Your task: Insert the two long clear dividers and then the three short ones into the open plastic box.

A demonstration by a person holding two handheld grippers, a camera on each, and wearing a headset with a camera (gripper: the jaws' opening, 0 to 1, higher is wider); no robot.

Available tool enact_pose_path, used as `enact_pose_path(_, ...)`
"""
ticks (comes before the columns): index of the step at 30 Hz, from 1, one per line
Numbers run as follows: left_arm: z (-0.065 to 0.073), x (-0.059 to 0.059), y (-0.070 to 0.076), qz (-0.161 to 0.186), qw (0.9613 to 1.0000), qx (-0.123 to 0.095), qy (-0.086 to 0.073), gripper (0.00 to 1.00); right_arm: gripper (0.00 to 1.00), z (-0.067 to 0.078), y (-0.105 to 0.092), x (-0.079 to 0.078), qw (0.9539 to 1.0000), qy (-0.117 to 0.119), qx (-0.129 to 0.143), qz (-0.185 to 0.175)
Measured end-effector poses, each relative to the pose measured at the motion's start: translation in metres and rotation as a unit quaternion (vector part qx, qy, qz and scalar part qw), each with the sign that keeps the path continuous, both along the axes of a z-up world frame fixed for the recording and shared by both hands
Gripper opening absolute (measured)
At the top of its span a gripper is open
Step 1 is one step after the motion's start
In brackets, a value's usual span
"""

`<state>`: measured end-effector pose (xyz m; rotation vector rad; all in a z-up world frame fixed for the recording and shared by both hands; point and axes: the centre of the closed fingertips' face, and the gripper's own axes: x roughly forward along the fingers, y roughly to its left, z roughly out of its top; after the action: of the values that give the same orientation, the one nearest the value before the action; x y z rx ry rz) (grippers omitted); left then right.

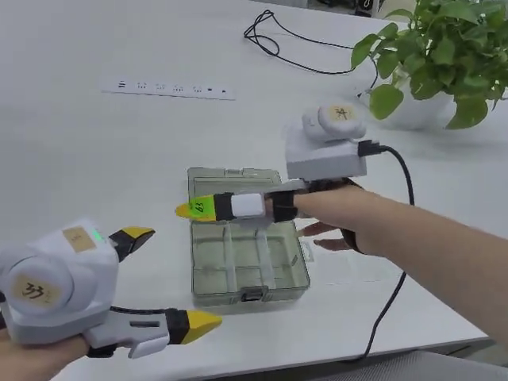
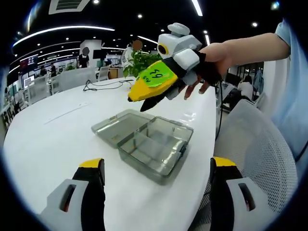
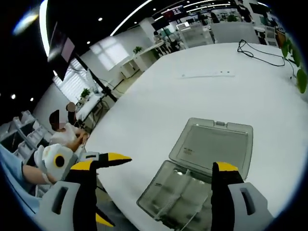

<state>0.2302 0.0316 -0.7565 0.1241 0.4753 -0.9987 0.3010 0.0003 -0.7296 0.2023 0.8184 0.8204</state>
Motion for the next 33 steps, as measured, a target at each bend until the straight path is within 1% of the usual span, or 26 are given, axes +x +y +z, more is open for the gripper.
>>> enact_pose_path(1, 0.0, 0.0, 0.0, 0.002, 1.0, 0.0, 0.0, 0.92, 1.0, -0.001, -0.004, -0.002, 0.9998, -0.013, -0.011, 0.012)
enact_pose_path(2, 0.001, 0.001, 0.0, 0.004, 1.0, 0.0, -0.001, 0.92, 1.0, -0.004, -0.009, -0.004, 0.9993, -0.018, -0.021, 0.027)
enact_pose_path(3, 0.001, 0.001, 0.0, 0.005, 1.0, 0.0, -0.001, 0.92, 1.0, -0.005, -0.013, -0.002, 0.9986, -0.027, -0.021, 0.041)
enact_pose_path(4, 0.001, 0.002, -0.001, 0.008, 1.0, 0.0, 0.0, 0.92, 1.0, -0.006, -0.018, -0.003, 0.9977, -0.036, -0.029, 0.049)
enact_pose_path(6, 0.002, 0.004, -0.001, 0.013, 0.9999, -0.002, 0.001, 0.92, 1.0, -0.005, -0.022, -0.004, 0.9955, -0.064, -0.026, 0.065)
enact_pose_path(7, 0.002, 0.004, -0.001, 0.016, 0.9999, -0.003, 0.002, 0.92, 1.0, -0.006, -0.025, -0.005, 0.9952, -0.065, -0.029, 0.066)
enact_pose_path(8, 0.002, 0.005, -0.001, 0.018, 0.9998, -0.003, 0.003, 0.92, 1.0, -0.005, -0.024, -0.009, 0.9929, -0.08, -0.023, 0.084)
enact_pose_path(9, 0.002, 0.005, -0.001, 0.02, 0.9998, -0.003, 0.002, 0.92, 1.0, -0.006, -0.027, -0.01, 0.9925, -0.083, -0.026, 0.086)
enact_pose_path(10, 0.002, 0.006, -0.001, 0.022, 0.9998, -0.002, 0.002, 0.92, 1.0, -0.005, -0.028, -0.011, 0.9901, -0.099, -0.024, 0.097)
enact_pose_path(11, 0.002, 0.006, -0.001, 0.025, 0.9997, -0.002, 0.002, 0.92, 1.0, -0.007, -0.031, -0.013, 0.989, -0.106, -0.025, 0.1)
enact_pose_path(12, 0.002, 0.007, -0.001, 0.028, 0.9996, -0.003, 0.002, 0.92, 1.0, -0.009, -0.034, -0.016, 0.989, -0.103, -0.026, 0.103)
enact_pose_path(13, 0.002, 0.007, -0.001, 0.031, 0.9995, -0.005, 0.004, 0.92, 1.0, -0.009, -0.035, -0.017, 0.9877, -0.11, -0.022, 0.109)
enact_pose_path(14, 0.002, 0.007, -0.002, 0.033, 0.9994, -0.005, 0.004, 0.92, 1.0, -0.009, -0.037, -0.017, 0.9876, -0.113, -0.022, 0.106)
enact_pose_path(16, 0.002, 0.008, -0.002, 0.037, 0.9993, -0.006, 0.004, 0.91, 1.0, -0.006, -0.04, -0.016, 0.9839, -0.138, -0.019, 0.113)
enact_pose_path(17, 0.003, 0.008, -0.003, 0.038, 0.9993, -0.007, 0.006, 0.91, 1.0, -0.008, -0.044, -0.019, 0.9839, -0.136, -0.02, 0.114)
enact_pose_path(18, 0.002, 0.008, -0.003, 0.039, 0.9992, -0.006, 0.005, 0.92, 1.0, -0.007, -0.045, -0.021, 0.982, -0.144, -0.018, 0.121)
enact_pose_path(19, 0.002, 0.008, -0.003, 0.04, 0.9992, -0.006, 0.004, 0.92, 1.0, -0.008, -0.047, -0.021, 0.9817, -0.146, -0.021, 0.12)
enact_pose_path(20, 0.002, 0.009, -0.003, 0.042, 0.9991, -0.005, 0.004, 0.92, 1.0, -0.012, -0.054, -0.021, 0.9808, -0.148, -0.038, 0.121)
enact_pose_path(21, 0.003, 0.011, -0.003, 0.044, 0.999, -0.005, 0.004, 0.93, 1.0, -0.015, -0.058, -0.024, 0.9787, -0.152, -0.043, 0.131)
enact_pose_path(23, 0.003, 0.012, -0.003, 0.047, 0.9989, -0.005, 0.004, 0.93, 1.0, -0.019, -0.067, -0.027, 0.9732, -0.171, -0.056, 0.144)
enact_pose_path(25, 0.005, 0.014, -0.004, 0.05, 0.9987, -0.008, 0.005, 0.95, 1.0, -0.025, -0.075, -0.032, 0.973, -0.164, -0.063, 0.149)
enact_pose_path(26, 0.005, 0.015, -0.003, 0.051, 0.9986, -0.008, 0.005, 0.95, 1.0, -0.028, -0.082, -0.035, 0.9705, -0.168, -0.072, 0.158)
enact_pose_path(29, 0.004, 0.017, -0.002, 0.056, 0.9984, -0.007, 0.005, 0.95, 1.0, -0.034, -0.096, -0.038, 0.9687, -0.164, -0.083, 0.166)
enact_pose_path(31, 0.004, 0.018, -0.001, 0.059, 0.9982, -0.006, 0.006, 0.95, 1.0, -0.037, -0.106, -0.039, 0.9692, -0.158, -0.087, 0.167)
enact_pose_path(32, 0.004, 0.018, -0.001, 0.059, 0.9982, -0.006, 0.006, 0.95, 1.0, -0.037, -0.11, -0.039, 0.9688, -0.159, -0.085, 0.17)
enact_pose_path(33, 0.004, 0.018, -0.002, 0.06, 0.9981, -0.005, 0.008, 0.95, 1.0, -0.038, -0.114, -0.04, 0.9687, -0.157, -0.088, 0.171)
